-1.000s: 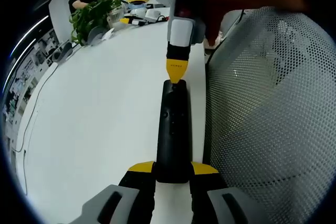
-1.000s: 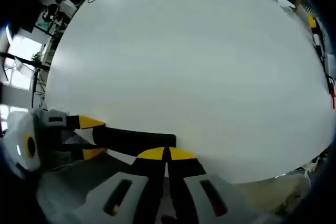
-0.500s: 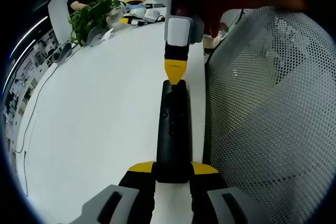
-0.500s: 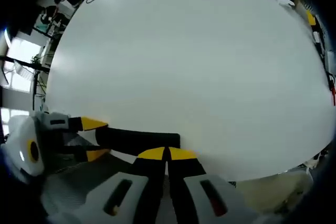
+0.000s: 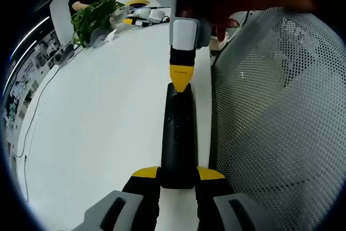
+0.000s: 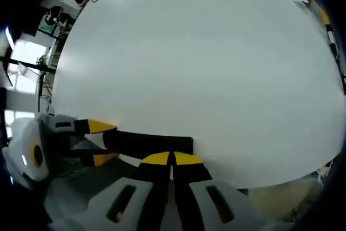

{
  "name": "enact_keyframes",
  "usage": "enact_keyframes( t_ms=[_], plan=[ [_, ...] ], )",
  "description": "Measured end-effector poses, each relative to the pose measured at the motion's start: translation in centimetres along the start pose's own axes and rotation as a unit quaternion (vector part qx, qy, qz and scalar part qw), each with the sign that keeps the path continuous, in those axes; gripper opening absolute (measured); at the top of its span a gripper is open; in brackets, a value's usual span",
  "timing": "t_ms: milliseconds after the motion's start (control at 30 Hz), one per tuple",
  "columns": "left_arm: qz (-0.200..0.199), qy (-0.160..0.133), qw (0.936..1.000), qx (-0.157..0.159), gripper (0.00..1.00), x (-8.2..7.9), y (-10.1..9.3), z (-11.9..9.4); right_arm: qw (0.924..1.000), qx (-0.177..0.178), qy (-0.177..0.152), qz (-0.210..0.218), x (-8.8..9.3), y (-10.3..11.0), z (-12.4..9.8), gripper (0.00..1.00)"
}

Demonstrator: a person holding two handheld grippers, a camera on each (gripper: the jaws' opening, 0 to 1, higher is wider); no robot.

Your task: Press the specified remote control buttons in sequence, fully releasing each button before pressing the next.

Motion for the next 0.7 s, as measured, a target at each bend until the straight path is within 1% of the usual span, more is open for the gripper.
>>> enact_keyframes(
  t_ms=[200,300,533,633,700],
  plan=[
    [0.002,0.001,1.0000,0.001,0.25,-0.01,0.01,-0.01,1.0000,0.000,0.002,-0.004,-0.02,0.06,0.04,0.00],
    [0.004,0.002,1.0000,0.001,0.25,-0.03,0.01,-0.02,0.9998,0.005,0.001,-0.018,0.00,0.16,0.08,0.00],
    [0.004,0.003,1.0000,0.002,0.25,-0.01,0.02,-0.03,0.9999,0.003,-0.001,-0.010,0.03,0.13,0.07,0.00],
    [0.005,0.002,1.0000,0.002,0.25,-0.01,0.03,-0.02,0.9997,0.012,0.004,-0.023,-0.07,0.33,0.05,0.00],
    [0.005,0.002,1.0000,0.001,0.25,-0.02,0.03,-0.02,0.9988,0.020,0.008,-0.044,-0.17,0.45,0.04,0.00]
  ],
)
Point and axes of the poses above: the point that each gripper's makers call its tool centre point, and the gripper's own axes: z roughly forward along the fingers, y roughly to its left, x roughly out of its underside, the point moved 6 cm from there along -z, roughly backward along the fingers, and after that the axes turned 13 degrees about -z, right-handed, at the moved point
